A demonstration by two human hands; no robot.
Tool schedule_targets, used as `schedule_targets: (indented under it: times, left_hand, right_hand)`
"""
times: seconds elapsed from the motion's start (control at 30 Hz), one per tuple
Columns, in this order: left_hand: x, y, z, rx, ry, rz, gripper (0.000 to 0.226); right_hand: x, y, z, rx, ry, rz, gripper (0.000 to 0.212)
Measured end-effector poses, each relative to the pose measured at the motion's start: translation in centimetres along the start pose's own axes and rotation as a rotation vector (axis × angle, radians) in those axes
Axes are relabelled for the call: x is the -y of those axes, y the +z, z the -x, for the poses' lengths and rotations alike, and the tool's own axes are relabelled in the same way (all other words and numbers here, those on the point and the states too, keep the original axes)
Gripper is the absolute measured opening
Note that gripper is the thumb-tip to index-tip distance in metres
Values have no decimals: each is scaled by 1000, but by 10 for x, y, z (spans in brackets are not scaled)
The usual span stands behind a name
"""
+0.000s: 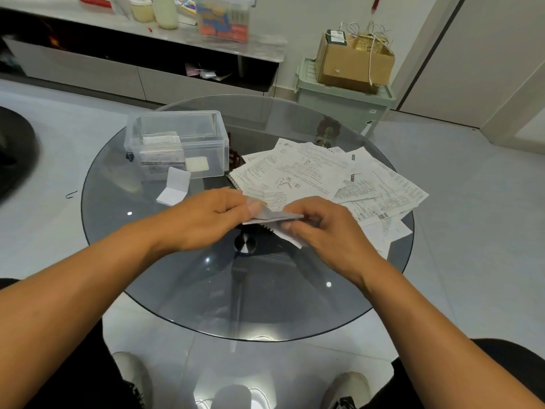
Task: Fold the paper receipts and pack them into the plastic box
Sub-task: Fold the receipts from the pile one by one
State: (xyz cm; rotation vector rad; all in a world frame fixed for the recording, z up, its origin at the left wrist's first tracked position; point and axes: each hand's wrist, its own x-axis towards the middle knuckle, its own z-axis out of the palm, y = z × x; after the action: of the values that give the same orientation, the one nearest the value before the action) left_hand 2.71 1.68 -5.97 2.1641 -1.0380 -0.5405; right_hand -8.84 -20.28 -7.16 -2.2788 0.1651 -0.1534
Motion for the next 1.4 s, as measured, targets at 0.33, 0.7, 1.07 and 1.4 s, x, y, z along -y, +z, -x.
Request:
schedule_targets:
  times: [0.33,0.7,1.07,1.4]
  left_hand:
    - [4,8,-5,-225,-87,69,55]
    - [1,8,-10,-203,-128,-335,67]
    - [-8,1,-8,-185,-210,-198,61]
    - [-11,1,-11,-325,-177,252,11]
  right_hand:
    - [4,11,-5,-125,118,-184,34]
    - [14,19,-20,-155,240,198,57]
    - [22,30,-16,-201,178,20,25]
    - [30,40,-11,-357,-182,17,12]
